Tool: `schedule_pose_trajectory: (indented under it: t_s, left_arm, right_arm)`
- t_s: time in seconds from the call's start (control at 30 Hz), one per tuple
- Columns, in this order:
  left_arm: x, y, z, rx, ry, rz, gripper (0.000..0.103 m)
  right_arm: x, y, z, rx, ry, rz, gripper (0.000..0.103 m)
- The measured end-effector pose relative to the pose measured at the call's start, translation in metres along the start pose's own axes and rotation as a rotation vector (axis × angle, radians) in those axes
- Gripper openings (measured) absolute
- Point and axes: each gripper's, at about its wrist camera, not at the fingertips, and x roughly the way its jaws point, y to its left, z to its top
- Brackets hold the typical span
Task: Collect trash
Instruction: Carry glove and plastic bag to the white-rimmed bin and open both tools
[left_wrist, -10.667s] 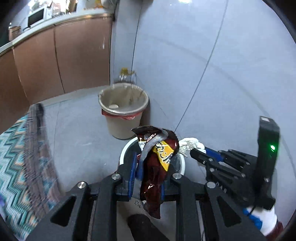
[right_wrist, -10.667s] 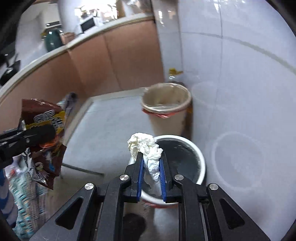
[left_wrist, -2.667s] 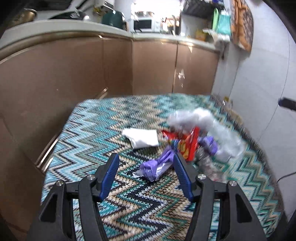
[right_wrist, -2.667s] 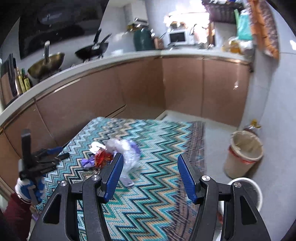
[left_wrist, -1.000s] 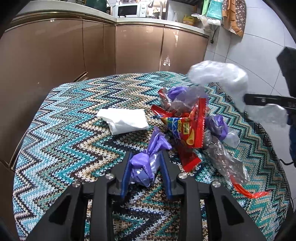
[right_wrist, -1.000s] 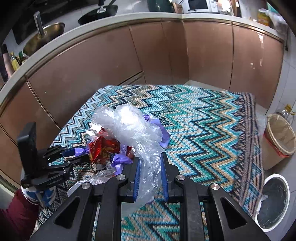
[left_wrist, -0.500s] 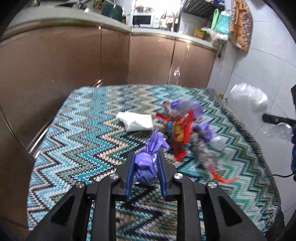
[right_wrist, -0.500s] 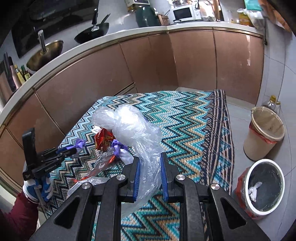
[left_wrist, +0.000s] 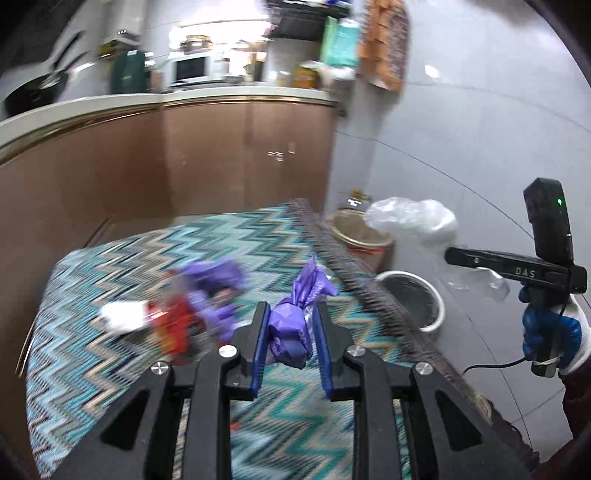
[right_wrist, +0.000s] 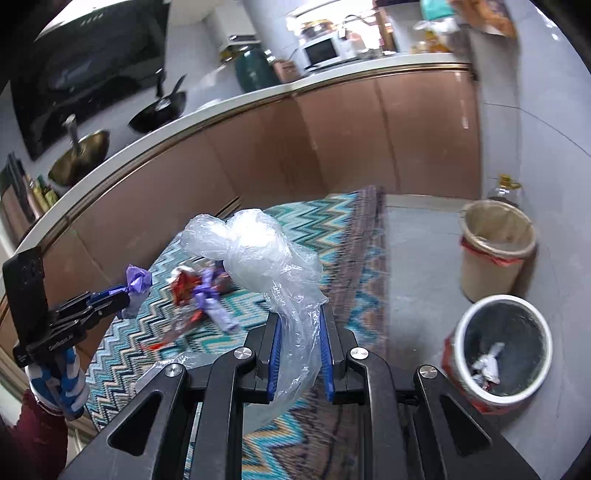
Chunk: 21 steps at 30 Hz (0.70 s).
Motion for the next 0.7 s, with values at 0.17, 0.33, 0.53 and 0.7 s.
schedule_pose_trajectory:
  t_s: [0.17, 0.33, 0.53, 0.7]
  left_arm:
    - [0.052, -0.069, 0.027, 0.082, 0.061, -0.066, 0.022]
    - [0.115, -0.139, 0.052, 0.143, 0.140, -0.123, 0.022]
    - [0.192, -0.207, 0.074, 0.188, 0.219, -0.162, 0.022]
    - [0.257, -0.241, 0.084, 0.194, 0.302, -0.153, 0.022]
  right_arm:
    - [-0.021, -0.054, -0.007, 0.055, -0.022, -0.100, 0.018]
    - [-0.034, -0.118, -0.014, 0.126, -0.031, -0.217, 0.018]
    - [-0.026, -0.186, -0.014, 0.196, -0.016, -0.340, 0.018]
    - [-0.003, -0.221, -0.015, 0.206, 0.024, -0.431, 0.018]
